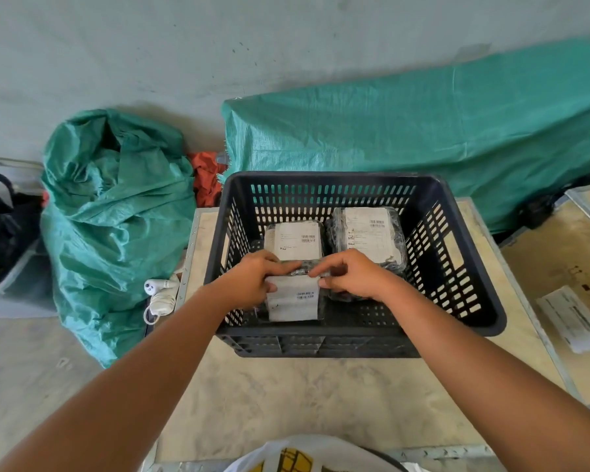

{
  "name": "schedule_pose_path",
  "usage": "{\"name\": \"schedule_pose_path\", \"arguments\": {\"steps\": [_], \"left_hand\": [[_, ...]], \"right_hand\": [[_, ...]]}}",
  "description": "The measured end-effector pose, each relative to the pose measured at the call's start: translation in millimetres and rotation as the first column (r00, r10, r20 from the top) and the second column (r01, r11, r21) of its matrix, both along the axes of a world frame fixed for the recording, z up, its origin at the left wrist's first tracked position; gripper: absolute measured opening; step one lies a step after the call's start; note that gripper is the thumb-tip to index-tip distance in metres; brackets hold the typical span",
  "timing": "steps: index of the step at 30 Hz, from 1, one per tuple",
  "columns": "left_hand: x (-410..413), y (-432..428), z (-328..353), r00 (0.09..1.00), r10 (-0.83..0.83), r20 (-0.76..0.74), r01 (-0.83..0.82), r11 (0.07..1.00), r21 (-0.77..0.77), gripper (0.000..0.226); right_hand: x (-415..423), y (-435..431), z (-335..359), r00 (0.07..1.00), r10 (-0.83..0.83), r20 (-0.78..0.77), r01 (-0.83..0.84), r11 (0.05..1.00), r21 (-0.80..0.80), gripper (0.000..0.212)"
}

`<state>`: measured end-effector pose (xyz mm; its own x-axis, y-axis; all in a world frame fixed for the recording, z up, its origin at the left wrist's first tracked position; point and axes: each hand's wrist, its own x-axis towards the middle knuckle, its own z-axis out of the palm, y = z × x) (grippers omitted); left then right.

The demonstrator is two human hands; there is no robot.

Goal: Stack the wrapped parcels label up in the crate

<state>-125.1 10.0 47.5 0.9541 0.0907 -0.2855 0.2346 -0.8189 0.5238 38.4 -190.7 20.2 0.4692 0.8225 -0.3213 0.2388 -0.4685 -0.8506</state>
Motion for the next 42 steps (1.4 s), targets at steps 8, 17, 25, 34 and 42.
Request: {"name": "schedule_pose_path", "arguments": {"steps": [8,17,25,34,42], "left_hand": [[6.4,27.4,135.1,0.942,-0.025,0.335,0.074,0.988,-0.134,0.067],[12.4,45.4,193.9,0.927,0.04,0.373,0.079,0.951,-0.298,0.041],[0.6,24.9,148.3,0.912,0.158,0.378,-0.03,0.946,-0.323,0.084],[37.2,28.2,69.3,0.949,0.287,0.129,-0.231,0.914,-0.332,0.099],[70.7,31.8,3.8,0.895,0.444,0.03,-0.408,0.846,-0.342,0.083]], "right_hand": [[2.7,-15.4,89.5,0.986,-0.158,-0.061,0.167,0.843,0.511,0.03],[-15.3,-13.1,116.5,0.986,-0.161,-0.052,0.162,0.812,0.561,0.047],[-3.1,-9.9,132.2,0.922,-0.153,-0.356,0.344,0.747,0.569,0.05],[35.7,27.3,80.9,0.933,-0.252,-0.258,0.33,0.885,0.328,0.053],[41.8,60.4,19.5,0.943,-0.302,-0.139,0.318,0.942,0.107,0.063]]}}
